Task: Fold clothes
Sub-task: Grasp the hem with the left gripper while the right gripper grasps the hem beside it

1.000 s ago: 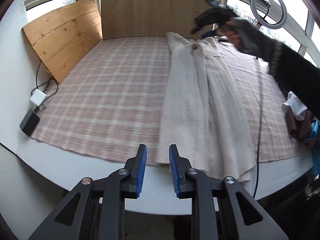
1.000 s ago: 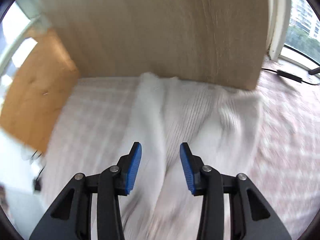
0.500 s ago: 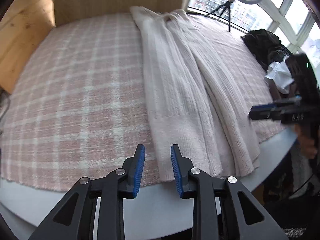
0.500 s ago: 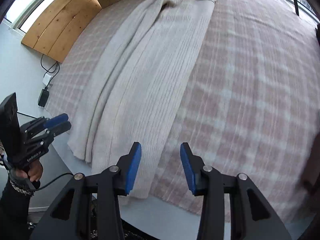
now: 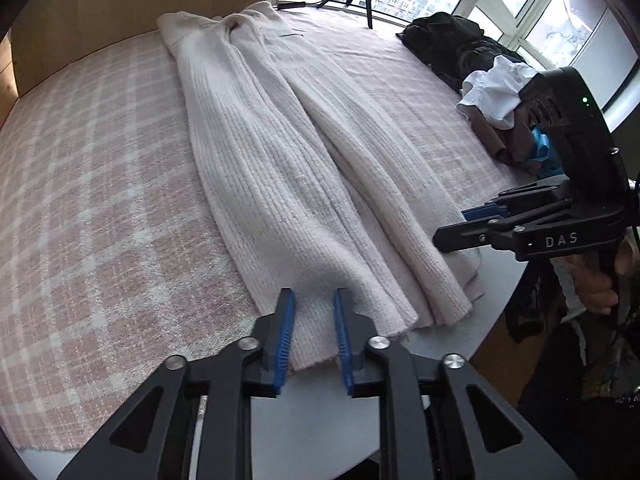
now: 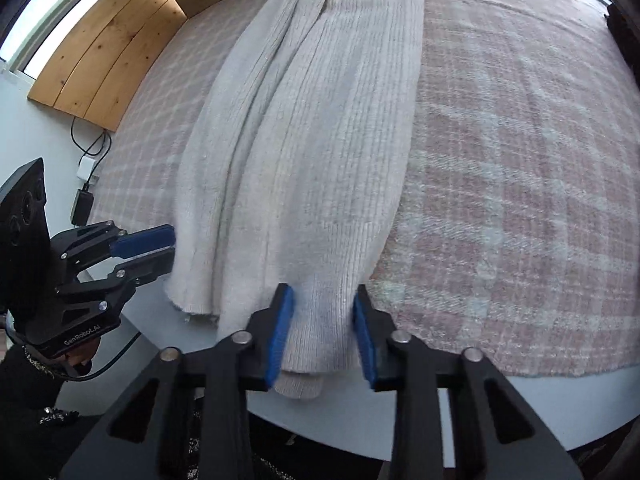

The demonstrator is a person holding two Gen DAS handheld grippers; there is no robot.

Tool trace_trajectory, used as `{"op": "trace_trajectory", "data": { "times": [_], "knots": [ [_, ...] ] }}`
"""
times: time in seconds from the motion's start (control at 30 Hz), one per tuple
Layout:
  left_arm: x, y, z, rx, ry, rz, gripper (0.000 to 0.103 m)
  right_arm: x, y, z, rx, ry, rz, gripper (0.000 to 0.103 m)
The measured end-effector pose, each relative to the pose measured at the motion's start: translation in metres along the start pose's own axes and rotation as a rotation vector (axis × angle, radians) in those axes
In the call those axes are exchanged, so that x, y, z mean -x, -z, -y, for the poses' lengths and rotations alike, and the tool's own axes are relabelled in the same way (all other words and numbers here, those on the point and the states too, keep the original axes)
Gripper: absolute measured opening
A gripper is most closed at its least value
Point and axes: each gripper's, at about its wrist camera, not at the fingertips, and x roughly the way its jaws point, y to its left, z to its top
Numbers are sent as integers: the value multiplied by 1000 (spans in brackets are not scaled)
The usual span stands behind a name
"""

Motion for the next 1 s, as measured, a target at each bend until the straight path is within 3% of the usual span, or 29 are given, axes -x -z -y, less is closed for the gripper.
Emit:
{"op": "trace_trajectory", "data": {
  "times": [0.1,0.23,0.37,0.43,0.5,0.67,0.8,0.93,1.0],
  "knots": [
    [12,-7,-4,29,83,29,0,9,-6,3,-62,-101,5,15],
    [52,-40,-9,36,142,138,0,38,-26,14,-176,-260,70,14],
    [85,-91,-20,-3,93,245,0,72,-57,11,-203,-307,172,11],
    [84,-93,-29,2,38,204,0,82,-71,9,-185,-260,183,11],
    [81,-93,-39,13,-19,155,0,92,-63,12,-156,-237,169,11],
    [36,-33,-46,124,19,-29,9,75,-21,21,-146,-168,98,11],
    [18,1,-43,194,-1,-65,13,56,4,42,-180,-129,58,11],
    [12,10,-42,256,18,-65,18,41,17,54,-133,-69,18,13],
    [10,10,-39,270,30,-61,22,39,21,59,-125,-106,18,15]
  ]
}}
